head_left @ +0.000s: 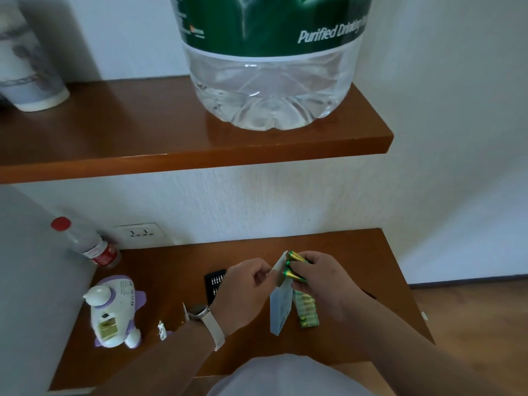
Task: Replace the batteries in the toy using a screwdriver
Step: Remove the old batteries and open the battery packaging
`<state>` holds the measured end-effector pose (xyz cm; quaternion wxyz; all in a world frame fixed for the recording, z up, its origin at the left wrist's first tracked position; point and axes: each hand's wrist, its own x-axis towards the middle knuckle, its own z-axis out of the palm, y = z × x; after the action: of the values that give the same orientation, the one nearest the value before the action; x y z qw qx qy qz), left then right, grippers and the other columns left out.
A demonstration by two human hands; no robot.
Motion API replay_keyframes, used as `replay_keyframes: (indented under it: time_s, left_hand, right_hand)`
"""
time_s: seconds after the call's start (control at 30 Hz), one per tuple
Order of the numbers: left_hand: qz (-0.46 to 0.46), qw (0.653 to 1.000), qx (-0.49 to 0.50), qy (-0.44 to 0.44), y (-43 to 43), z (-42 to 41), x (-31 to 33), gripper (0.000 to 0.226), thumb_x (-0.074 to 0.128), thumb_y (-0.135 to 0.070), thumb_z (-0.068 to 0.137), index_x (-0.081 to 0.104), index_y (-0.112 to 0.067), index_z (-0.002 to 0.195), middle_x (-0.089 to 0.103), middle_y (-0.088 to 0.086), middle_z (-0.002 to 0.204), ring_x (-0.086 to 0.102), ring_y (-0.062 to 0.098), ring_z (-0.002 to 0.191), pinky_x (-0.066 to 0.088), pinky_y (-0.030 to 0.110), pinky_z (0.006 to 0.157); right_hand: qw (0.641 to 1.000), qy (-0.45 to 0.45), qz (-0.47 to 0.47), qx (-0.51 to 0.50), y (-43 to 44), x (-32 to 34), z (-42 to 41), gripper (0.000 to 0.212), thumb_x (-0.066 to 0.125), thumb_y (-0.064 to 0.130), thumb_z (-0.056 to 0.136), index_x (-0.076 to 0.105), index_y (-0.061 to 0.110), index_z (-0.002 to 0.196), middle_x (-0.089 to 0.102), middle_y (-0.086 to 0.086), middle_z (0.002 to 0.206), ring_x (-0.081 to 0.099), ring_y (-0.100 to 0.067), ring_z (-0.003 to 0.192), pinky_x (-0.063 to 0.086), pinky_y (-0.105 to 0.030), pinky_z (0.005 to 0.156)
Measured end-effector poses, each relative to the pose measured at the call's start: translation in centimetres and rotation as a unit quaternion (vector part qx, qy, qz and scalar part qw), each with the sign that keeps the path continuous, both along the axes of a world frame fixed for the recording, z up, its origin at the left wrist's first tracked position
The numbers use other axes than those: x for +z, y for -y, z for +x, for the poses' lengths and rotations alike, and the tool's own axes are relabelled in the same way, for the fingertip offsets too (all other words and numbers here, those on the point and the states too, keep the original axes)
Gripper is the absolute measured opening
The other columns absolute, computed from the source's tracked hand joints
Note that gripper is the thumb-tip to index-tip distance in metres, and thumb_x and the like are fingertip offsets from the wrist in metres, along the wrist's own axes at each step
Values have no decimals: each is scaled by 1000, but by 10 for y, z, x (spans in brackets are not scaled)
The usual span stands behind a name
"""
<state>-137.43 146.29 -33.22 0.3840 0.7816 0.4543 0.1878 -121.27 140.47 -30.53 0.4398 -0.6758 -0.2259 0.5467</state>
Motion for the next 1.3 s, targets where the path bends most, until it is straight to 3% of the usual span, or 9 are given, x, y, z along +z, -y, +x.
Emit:
replay_keyframes:
  time_s: [0.13, 0.37, 0.6, 0.77, 0.87, 1.0, 1.13, 1.2, 1.3]
  left_hand:
    - [48, 999, -12, -2, -1, -5, -6, 23, 60, -38, 93, 68, -23, 78, 60, -10, 70, 56, 10, 72, 45, 24, 59]
    - [105, 994, 11, -7, -2, 0, -16, 21, 63, -32, 93, 65, -21, 75, 58, -10, 71, 54, 7, 67, 43, 24, 56]
    - [148, 989, -19, 13, 1, 3, -24, 28, 52, -44, 93, 64, -24, 77, 55, -13, 71, 53, 7, 65, 43, 23, 53]
    - [187, 982, -18, 20, 4, 8, -25, 26, 52, -42, 94, 66, -25, 81, 56, -14, 74, 54, 5, 64, 43, 17, 52]
    - [200, 979, -22, 17, 5, 9, -28, 14, 60, -33, 93, 67, -24, 84, 59, -13, 76, 55, 5, 63, 48, 21, 50]
    - [221, 975, -24, 14, 5, 13, -31, 19, 56, -38, 92, 67, -24, 85, 61, -12, 77, 55, 5, 62, 49, 23, 49]
    - [204, 978, -27, 20, 11, 17, -36, 10, 67, -32, 90, 67, -23, 85, 61, -11, 79, 56, 4, 64, 50, 20, 51]
    - [187, 982, -18, 34, 15, 20, -36, 21, 60, -41, 91, 66, -23, 84, 57, -14, 76, 53, 3, 63, 42, 11, 52]
    - [172, 984, -7, 48, 18, 22, -36, 28, 54, -47, 90, 67, -23, 83, 55, -16, 75, 52, 3, 63, 38, 9, 52]
  right_hand:
    - [998, 57, -15, 5, -2, -4, -11, 13, 59, 15, 97, 72, 15, 95, 71, -7, 96, 68, -17, 89, 61, -31, 80]
    - [995, 100, -26, 17, -4, -8, -16, 15, 57, 17, 97, 72, 16, 95, 72, -4, 93, 69, -17, 87, 61, -30, 77]
    - [983, 177, -22, 54, -3, -2, -15, 19, 59, 18, 95, 73, 13, 83, 72, -5, 76, 65, -7, 60, 50, -16, 53]
    - [989, 145, -5, 16, -1, 0, -15, 15, 59, 13, 95, 72, 14, 88, 73, -6, 86, 71, -16, 80, 60, -23, 64]
    - [988, 152, -9, 9, 1, 0, -12, 15, 57, 9, 94, 71, 15, 91, 72, -4, 88, 71, -15, 80, 59, -20, 64]
    - [980, 197, -20, 25, 5, 1, -8, 14, 59, 12, 92, 71, 19, 97, 71, 1, 85, 69, -10, 73, 52, -14, 57]
    - [966, 253, -18, 59, 5, -1, -6, 16, 59, 14, 89, 69, 19, 77, 69, -3, 71, 59, -11, 58, 46, -18, 50]
    - [961, 268, -21, 72, 6, -2, -6, 24, 58, 14, 89, 61, 20, 65, 60, -2, 61, 49, -10, 51, 37, -17, 45]
    - [962, 262, -25, 74, 8, -1, -5, 25, 58, 13, 88, 56, 15, 63, 52, -2, 57, 41, -10, 47, 30, -17, 41]
